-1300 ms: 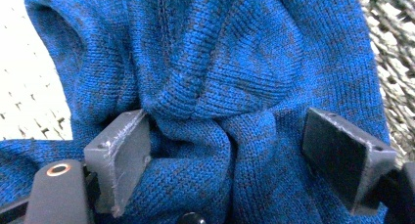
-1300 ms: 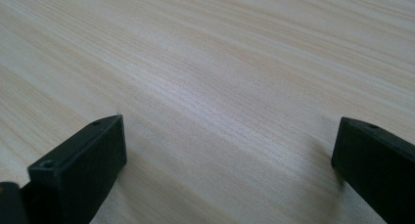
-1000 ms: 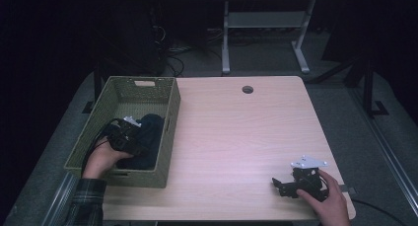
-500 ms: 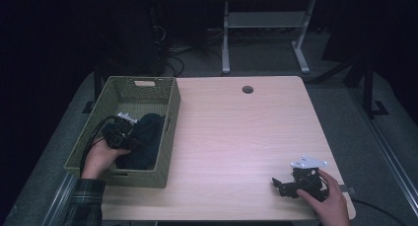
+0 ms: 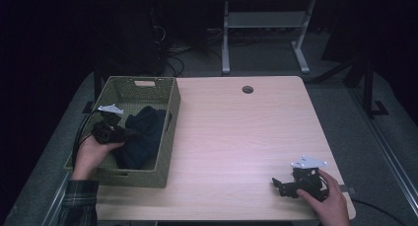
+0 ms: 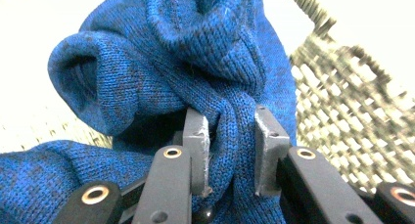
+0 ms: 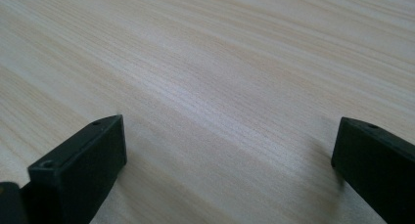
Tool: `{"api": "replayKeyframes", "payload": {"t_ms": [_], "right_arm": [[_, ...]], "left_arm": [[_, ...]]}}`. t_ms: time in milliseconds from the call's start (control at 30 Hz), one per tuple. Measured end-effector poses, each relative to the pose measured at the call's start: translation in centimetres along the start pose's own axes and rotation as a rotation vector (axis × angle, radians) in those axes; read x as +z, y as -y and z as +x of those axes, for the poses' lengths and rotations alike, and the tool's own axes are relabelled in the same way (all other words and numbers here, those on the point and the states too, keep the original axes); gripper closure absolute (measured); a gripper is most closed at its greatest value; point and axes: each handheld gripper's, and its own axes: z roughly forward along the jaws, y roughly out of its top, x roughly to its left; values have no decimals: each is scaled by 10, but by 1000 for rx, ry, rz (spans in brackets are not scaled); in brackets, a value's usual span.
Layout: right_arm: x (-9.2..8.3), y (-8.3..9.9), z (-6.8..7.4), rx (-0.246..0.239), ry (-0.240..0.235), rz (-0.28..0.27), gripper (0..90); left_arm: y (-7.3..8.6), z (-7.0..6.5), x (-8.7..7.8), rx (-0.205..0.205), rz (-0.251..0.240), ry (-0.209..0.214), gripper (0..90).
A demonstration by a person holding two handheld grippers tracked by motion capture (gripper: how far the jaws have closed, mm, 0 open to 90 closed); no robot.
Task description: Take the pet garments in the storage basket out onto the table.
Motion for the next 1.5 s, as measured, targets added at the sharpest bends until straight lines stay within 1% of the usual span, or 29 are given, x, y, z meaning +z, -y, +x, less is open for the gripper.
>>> {"api": "replayKeyframes", "payload": {"t_ms": [167,200,233,367,467,533,600,733,767,900,933,1067,1100,1167,1233,1333,1500], "right_arm": [[0,0,0,0,0,0,0],[0,0,0,0,0,0,0],[0,0,0,0,0,0,0],[0,0,0,0,0,0,0],[0,0,0,0,0,0,0],[0,0,0,0,0,0,0],[0,0,0,2,-1,0,0],[0,0,0,0,0,0,0],[0,0,0,0,0,0,0],[0,0,0,1,0,0,0],[0,0,0,1,0,1,0],[0,0,0,-1,0,0,0],[0,0,0,0,0,0,0],[0,0,0,-1,0,-1,0],[1,0,0,-1,0,0,0],[1,-1,0,-1,0,1,0],[1,-1,0,0,1,1,0]], "left_arm": [[-3,-2,-10,-7,-67,9,724],[-4,-3,-13,-10,-94,9,725],[-4,-3,-13,-10,-94,9,725],[-6,-5,-21,-11,-137,6,727],[-7,-5,-26,-20,-168,6,728],[-8,-5,-30,-15,-180,-2,732],[-8,-4,-34,-22,-208,-6,733],[-8,-3,-43,-31,-266,22,737],[-9,-3,-45,-34,-278,23,738],[-12,-7,-53,-26,-317,22,739],[-13,-7,-55,-15,-325,22,739],[-18,-13,-62,-5,-366,43,739],[-19,-15,-63,-1,-370,46,739],[-25,-21,-66,15,-397,64,739],[-27,-22,-66,21,-401,68,739],[-33,-28,-68,34,-415,85,739],[-46,-40,-68,63,-441,122,742]]}}
